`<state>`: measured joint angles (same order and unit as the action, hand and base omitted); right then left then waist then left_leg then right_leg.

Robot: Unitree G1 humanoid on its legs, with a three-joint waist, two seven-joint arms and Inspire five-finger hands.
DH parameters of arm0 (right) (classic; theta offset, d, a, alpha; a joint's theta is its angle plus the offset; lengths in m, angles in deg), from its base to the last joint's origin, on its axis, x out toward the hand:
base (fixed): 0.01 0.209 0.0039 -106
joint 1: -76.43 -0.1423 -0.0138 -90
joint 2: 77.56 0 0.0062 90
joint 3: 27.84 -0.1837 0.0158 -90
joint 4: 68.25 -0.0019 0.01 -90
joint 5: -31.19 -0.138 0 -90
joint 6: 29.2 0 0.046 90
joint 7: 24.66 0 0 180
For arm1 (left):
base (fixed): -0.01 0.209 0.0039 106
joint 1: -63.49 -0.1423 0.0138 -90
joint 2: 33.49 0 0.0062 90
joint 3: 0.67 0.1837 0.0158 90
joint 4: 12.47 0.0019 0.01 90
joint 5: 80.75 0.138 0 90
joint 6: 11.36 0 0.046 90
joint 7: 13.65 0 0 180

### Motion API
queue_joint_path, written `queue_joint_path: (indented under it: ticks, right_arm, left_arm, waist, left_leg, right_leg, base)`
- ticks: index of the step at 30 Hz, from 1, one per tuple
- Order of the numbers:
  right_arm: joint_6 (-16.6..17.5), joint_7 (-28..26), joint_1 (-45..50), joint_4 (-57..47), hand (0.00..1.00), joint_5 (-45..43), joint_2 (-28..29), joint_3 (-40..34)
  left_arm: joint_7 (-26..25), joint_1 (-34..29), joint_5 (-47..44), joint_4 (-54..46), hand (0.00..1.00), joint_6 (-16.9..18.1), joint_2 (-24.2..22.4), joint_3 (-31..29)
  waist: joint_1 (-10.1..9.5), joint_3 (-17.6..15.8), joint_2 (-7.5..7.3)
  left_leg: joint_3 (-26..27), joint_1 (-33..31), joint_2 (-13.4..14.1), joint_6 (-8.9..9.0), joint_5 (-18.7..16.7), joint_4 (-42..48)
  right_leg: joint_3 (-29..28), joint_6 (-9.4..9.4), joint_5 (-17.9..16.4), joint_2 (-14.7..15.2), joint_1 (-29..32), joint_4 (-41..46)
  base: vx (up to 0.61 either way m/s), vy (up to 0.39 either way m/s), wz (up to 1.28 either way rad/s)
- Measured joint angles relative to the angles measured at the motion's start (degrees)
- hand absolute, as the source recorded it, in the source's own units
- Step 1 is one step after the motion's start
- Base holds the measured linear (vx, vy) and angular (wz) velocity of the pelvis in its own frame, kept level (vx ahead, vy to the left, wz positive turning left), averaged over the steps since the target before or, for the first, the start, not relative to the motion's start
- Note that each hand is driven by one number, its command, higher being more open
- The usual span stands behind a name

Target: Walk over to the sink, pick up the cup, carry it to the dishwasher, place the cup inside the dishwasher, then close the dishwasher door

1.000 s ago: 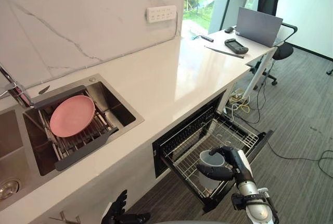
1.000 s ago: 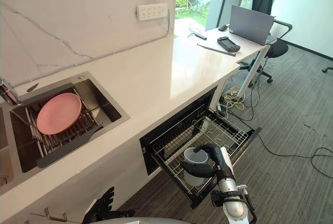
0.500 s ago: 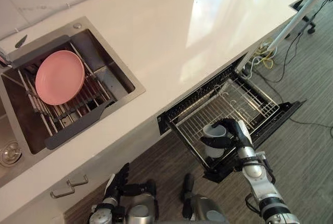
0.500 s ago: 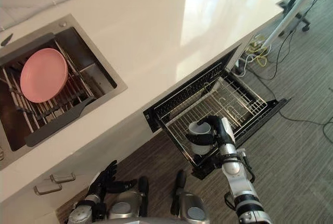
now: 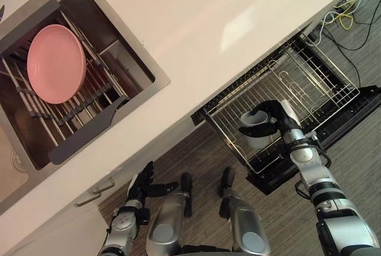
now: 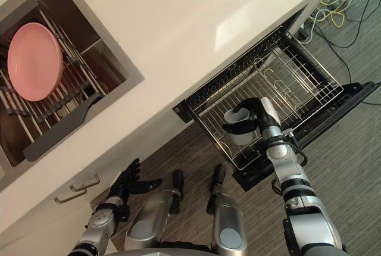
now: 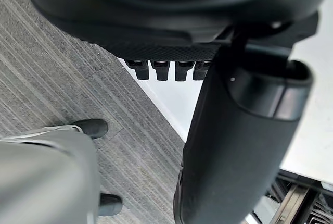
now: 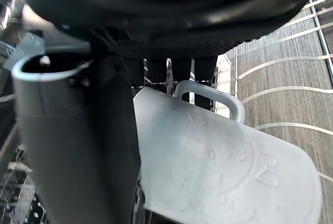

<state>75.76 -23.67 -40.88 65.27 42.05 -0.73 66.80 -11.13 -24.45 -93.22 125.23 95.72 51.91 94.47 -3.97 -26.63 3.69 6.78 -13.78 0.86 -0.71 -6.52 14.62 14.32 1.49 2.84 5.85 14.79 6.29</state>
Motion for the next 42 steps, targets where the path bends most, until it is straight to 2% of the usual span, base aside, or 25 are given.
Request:
queue_joint_path:
  ticks: [5, 6, 10, 19, 26, 32, 34, 37, 40, 42]
  right_arm:
    - [-0.6, -0.66, -1.45, 1.07, 0.0, 0.02, 0.47, 1.58]
    - [-0.8, -0.66, -1.49, 1.07, 1.0, 0.15, 0.69, 2.09]
    - [-1.35, -0.23, -2.27, 1.26, 1.0, 0.83, 2.17, 2.43]
    - [-2.36, 2.31, -3.65, 3.21, 1.0, 2.8, 5.12, 2.38]
    - [-2.21, 5.06, -2.76, 2.52, 1.0, 2.72, 6.18, 2.05]
    - [-1.72, 9.01, 4.38, -6.73, 1.0, 2.08, 7.77, -2.01]
    - [-1.28, 10.24, 6.59, -9.81, 1.0, 1.42, 8.4, -3.71]
    - [-0.88, 11.25, 11.73, -14.12, 1.0, -0.15, 9.97, -4.78]
    - [0.22, 11.27, 19.0, -18.4, 1.0, -0.67, 13.15, -5.64]
    - [1.22, 11.26, 21.92, -20.02, 1.0, -1.0, 14.37, -5.75]
  left_arm:
    - [0.02, 2.16, -0.05, -0.01, 1.0, 0.0, -0.09, -0.02]
    - [0.03, 2.49, -0.17, -0.01, 1.0, -0.02, -0.08, -0.03]
    - [0.23, 3.08, -1.14, -0.02, 1.0, -0.43, -0.41, -0.07]
    - [0.39, 4.6, -1.11, -0.66, 1.0, -1.28, -2.0, -0.1]
    - [0.35, 4.85, -1.09, -1.44, 1.0, -1.28, -2.21, -0.17]
    - [0.13, 3.53, -1.06, -1.47, 1.0, -1.5, -2.28, -0.25]
    - [0.01, 2.88, -1.04, -1.15, 1.0, -1.67, -2.32, -0.21]
    - [-0.28, 1.51, -0.97, -0.32, 1.0, -1.72, -2.29, -0.22]
    - [-0.71, -0.98, -0.83, 0.28, 1.0, -1.72, -2.34, -0.19]
    - [-0.76, -2.18, -0.82, 0.33, 1.0, -1.72, -2.43, -0.18]
  waist:
    - [-0.17, -0.4, 0.74]
    - [-0.18, -0.4, 0.75]
    - [-0.79, -0.4, 0.75]
    - [-0.86, -0.4, 0.75]
    - [-0.86, -0.39, 0.73]
    - [-0.2, -0.25, 0.51]
    - [0.51, 0.03, 0.03]
    - [1.13, 1.2, -1.73]
    - [1.96, 4.66, -3.47]
    - [2.06, 6.16, -3.76]
  left_leg:
    - [-1.26, -2.24, -0.5, -0.28, -0.05, 1.02]
    - [-1.57, -2.53, -0.51, -0.28, -0.05, 0.96]
    - [-2.01, -3.39, -0.52, -0.52, 0.55, 0.5]
    - [-2.86, -3.69, -0.28, 0.47, 1.68, -0.79]
    - [-2.81, -3.67, -0.21, 0.57, 1.76, -0.78]
    - [-2.8, -1.77, 0.17, 0.58, 1.75, -1.52]
    - [-2.61, -0.92, 0.17, 0.58, 1.75, -2.24]
    - [-1.77, 0.88, 0.24, 0.6, 1.76, -2.66]
    - [-1.49, 3.37, 0.2, 0.64, 1.79, -4.39]
    - [-1.35, 5.03, 0.19, 0.67, 1.8, -5.18]
  right_leg:
    - [1.05, -0.56, -1.0, 0.98, 2.81, 3.33]
    - [1.48, -0.71, -1.44, 1.16, 3.34, 4.18]
    - [2.0, -1.23, -2.64, 1.58, 5.12, 6.12]
    - [3.35, -1.87, -4.75, 2.19, 6.9, 9.83]
    - [3.43, -1.87, -4.74, 2.19, 6.69, 9.75]
    - [3.65, -1.41, -3.1, 1.14, 3.41, 6.0]
    - [3.49, -1.14, -2.05, 0.73, 2.02, 3.88]
    - [3.06, -0.78, -0.97, 0.22, -0.57, 0.97]
    - [3.03, -0.36, -0.6, -0.18, -3.34, -1.55]
    - [2.96, -0.17, -0.47, -0.39, -5.08, -2.7]
  base:
    - [-0.1, 0.027, 0.13]
    - [-0.07, -0.004, 0.23]
    - [-0.05, -0.024, 0.1]
    - [0.02, -0.023, 0.08]
    - [0.01, 0.008, 0.02]
    - [0.01, 0.021, -0.01]
    - [0.03, 0.045, -0.11]
    - [0.06, 0.04, -0.14]
    - [0.09, 0.021, -0.05]
    - [0.09, 0.01, -0.05]
